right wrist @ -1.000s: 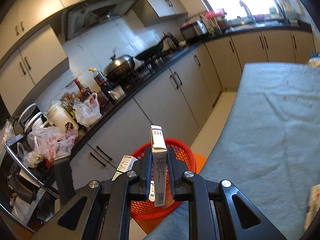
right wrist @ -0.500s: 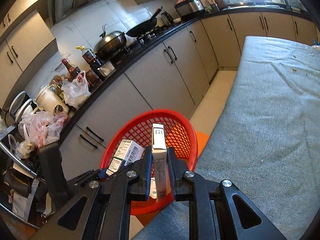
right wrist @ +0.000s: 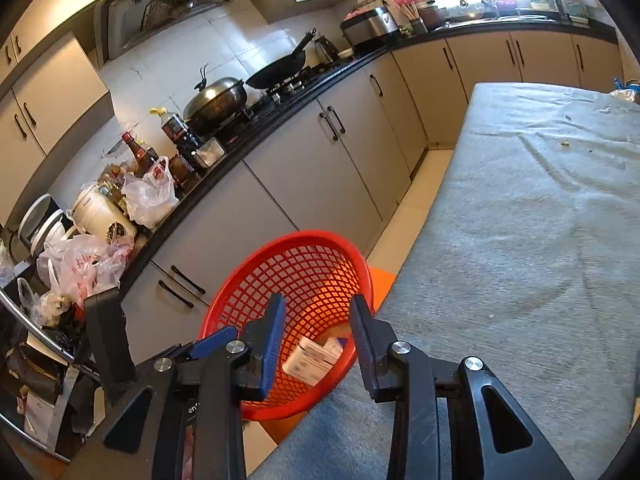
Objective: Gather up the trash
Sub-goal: 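Move both open tools back over the table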
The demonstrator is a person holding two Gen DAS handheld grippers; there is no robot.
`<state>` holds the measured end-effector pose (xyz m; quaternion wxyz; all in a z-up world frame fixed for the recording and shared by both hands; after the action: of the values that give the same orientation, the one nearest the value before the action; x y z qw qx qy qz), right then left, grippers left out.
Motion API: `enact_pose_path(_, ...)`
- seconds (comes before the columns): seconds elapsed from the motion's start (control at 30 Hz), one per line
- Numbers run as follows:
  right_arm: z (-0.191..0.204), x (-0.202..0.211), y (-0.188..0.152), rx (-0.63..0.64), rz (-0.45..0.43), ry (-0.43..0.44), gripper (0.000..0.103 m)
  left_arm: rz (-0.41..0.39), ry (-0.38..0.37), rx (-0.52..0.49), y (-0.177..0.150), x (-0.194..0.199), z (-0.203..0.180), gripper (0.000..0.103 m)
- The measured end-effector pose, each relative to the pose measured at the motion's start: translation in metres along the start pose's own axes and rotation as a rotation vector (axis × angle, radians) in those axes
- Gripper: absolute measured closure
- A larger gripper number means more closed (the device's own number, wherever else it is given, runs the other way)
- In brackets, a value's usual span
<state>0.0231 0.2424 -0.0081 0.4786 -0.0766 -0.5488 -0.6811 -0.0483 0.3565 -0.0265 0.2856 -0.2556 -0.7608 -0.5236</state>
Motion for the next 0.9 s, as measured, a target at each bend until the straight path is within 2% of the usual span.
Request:
enact_pose_path(0.17,-0.006,0.026,-0.004,0.011,-0.04,-0.017,0.066,-0.036,-0.002,-0.033,-0.001,0.014,-0.02,0.05)
enact_pose_path(0.33,-0.02,0.057,-0.009,0.002,-0.093,-0.04,0.061,-0.064,-0.035,-0.084,-0.002,0.026,-0.052,0.047)
enact_pose_path(0.67,-0.067,0.119,-0.018,-0.066,-0.164,-0.071,0.06,-0.04,-0.116,-0.178,-0.015,0.025,-0.117,0.047)
enact_pose_path(0.9,-0.121,0.173,-0.023,-0.148,-0.229,-0.121,0.055,-0.016,-0.194,-0.275,-0.029,0.022,-0.171,0.044)
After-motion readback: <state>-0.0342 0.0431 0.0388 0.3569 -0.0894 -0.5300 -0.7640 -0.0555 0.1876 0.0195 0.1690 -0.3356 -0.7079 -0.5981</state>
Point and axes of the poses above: each gripper's, at about its wrist camera, not at the fingertips, and x roughly against the way its jaws point, z to its left, y to its top, the point moved 5 cm from there along -x, roughly the way its jaws point, and after that the axes turned 12 degrees about -y, right-handed, at the moved point
